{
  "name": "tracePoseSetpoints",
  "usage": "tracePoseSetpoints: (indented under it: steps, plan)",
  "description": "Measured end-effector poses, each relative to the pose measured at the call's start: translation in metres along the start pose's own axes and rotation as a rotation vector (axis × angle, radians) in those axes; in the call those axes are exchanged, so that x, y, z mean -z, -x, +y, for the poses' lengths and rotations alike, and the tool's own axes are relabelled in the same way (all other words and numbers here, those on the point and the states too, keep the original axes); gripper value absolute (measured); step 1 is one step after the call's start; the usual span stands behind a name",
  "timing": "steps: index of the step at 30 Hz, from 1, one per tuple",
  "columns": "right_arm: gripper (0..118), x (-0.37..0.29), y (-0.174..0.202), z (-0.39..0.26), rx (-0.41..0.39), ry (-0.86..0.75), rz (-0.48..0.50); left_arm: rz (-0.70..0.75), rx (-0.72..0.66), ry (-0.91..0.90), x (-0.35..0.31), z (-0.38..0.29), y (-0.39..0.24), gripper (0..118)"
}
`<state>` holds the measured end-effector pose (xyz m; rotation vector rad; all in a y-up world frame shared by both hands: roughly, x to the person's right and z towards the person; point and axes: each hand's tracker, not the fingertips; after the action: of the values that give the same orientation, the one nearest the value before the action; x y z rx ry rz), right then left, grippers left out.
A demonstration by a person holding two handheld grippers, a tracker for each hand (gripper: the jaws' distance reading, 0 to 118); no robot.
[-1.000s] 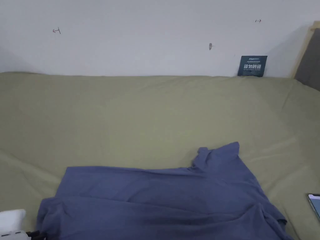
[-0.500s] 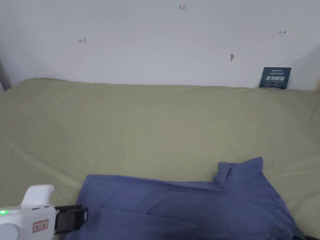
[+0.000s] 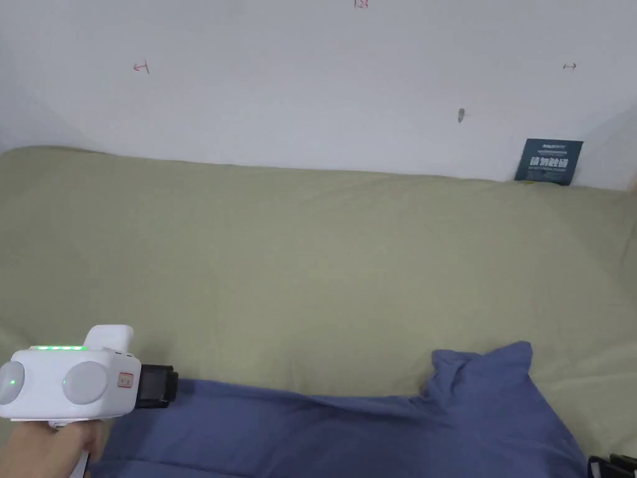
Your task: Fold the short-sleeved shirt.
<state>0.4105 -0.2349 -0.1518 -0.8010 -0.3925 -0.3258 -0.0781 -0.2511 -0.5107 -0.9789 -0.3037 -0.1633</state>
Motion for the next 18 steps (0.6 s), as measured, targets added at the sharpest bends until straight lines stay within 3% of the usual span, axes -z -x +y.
tracePoseSetpoints:
  steps: [4,9,10,11,12,13,18]
  plan:
    - [3,0.027,-0.003,0.015,-0.042,0.046,-0.024,0.027,0.028,0.082,0.028,0.000,-0.009,109]
    - [4,0.051,-0.006,0.037,-0.070,0.049,-0.038,0.006,0.019,0.022,0.023,0.005,0.001,77]
    - [11,0.055,-0.006,0.043,-0.072,0.053,-0.033,0.009,0.031,0.007,0.020,0.004,0.003,56]
    - [51,0.057,-0.005,0.048,-0.073,0.067,-0.022,-0.026,0.044,-0.004,0.020,0.003,0.006,12]
    - [85,0.064,-0.004,0.053,-0.078,0.101,-0.001,-0.086,0.014,-0.025,0.007,0.003,0.002,1]
    - [103,0.072,-0.004,0.056,-0.082,0.112,0.006,-0.042,0.017,-0.013,-0.006,0.004,-0.007,1]
    - [103,0.107,-0.015,0.061,-0.089,0.216,-0.057,-0.055,0.038,0.041,0.005,0.007,-0.009,1]
